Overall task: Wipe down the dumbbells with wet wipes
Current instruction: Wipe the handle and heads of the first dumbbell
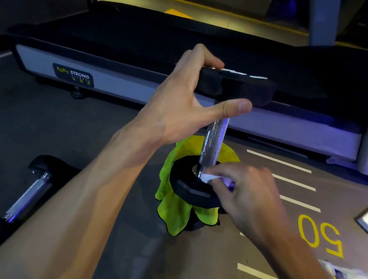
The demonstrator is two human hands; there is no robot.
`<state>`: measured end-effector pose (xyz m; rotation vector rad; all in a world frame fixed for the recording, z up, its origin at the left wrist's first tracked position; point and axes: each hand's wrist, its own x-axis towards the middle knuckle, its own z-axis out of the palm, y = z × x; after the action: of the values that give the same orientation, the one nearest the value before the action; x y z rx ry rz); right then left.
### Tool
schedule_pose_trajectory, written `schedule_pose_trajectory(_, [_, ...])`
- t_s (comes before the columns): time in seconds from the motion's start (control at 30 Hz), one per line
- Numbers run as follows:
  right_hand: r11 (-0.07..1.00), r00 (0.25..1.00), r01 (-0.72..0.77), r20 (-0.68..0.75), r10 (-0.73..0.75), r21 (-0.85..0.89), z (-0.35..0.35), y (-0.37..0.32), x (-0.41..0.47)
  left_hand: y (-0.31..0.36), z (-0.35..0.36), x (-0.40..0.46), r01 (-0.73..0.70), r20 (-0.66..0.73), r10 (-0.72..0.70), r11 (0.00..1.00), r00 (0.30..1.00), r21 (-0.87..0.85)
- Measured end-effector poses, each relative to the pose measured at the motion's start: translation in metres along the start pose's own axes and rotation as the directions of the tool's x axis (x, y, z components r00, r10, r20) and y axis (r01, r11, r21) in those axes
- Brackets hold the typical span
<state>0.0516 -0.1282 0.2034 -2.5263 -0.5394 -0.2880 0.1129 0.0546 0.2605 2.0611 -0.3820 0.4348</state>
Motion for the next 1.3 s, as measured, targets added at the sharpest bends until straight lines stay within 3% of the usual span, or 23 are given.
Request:
schedule_pose_trajectory(0.2, [0.995, 0.987, 0.043, 0.156, -0.029, -0.089, 0.018, -0.026, 0.013, -0.003, -0.001, 0.001, -0.012, -0.007, 0.012, 1.0, 1.0, 0.008])
schedule_pose_trajectory(0.37, [1.0, 1.0, 0.003, 0.031, -0.002, -0.029, -0.001, -0.008, 0.002, -0.005, -0.003, 0.001, -0.009, -0.009, 0.009, 1.0, 1.0, 0.005])
schedule_pose_trajectory(0.6, [0.964, 0.963, 0.028, 0.267, 0.045, -0.264, 0.017, -0.05, 0.02, -0.002, 0.002, -0.001, -0.022, -0.032, 0.023, 1.0, 0.999, 0.01])
schedule_pose_trajectory(0.67, [0.971, 0.958, 0.001, 0.278, 0.068, -0.241, 0.01, -0.041, 0.011, -0.003, -0.001, -0.003, -0.009, -0.035, 0.009, 1.0, 0.999, 0.0])
schedule_pose_trajectory(0.8, [0.978, 0.995, 0.006, 0.098, 0.015, -0.207, -0.009, -0.026, -0.005, -0.004, 0.0, -0.004, 0.003, -0.039, -0.004, 1.0, 0.999, -0.019])
schedule_pose_trajectory(0.93, [0.984, 0.988, -0.003, 0.149, 0.03, -0.179, 0.016, -0.037, 0.006, 0.001, 0.006, -0.002, -0.011, -0.056, 0.01, 1.0, 0.998, -0.021])
schedule_pose_trajectory(1.0, [0.996, 0.995, 0.017, 0.101, -0.008, -0.086, 0.026, -0.032, 0.007, 0.0, 0.007, -0.002, -0.014, -0.049, 0.013, 1.0, 0.999, -0.016])
schedule_pose_trajectory(1.13, [0.903, 0.982, -0.104, -0.099, 0.159, 0.417, 0.007, 0.003, -0.009, -0.002, 0.002, -0.002, 0.005, -0.041, -0.005, 1.0, 0.999, -0.015])
schedule_pose_trajectory(1.3, [0.879, 0.855, -0.161, -0.382, 0.351, 0.448, -0.009, 0.042, -0.001, -0.002, 0.004, 0.003, 0.011, -0.035, -0.012, 0.999, 0.999, -0.031])
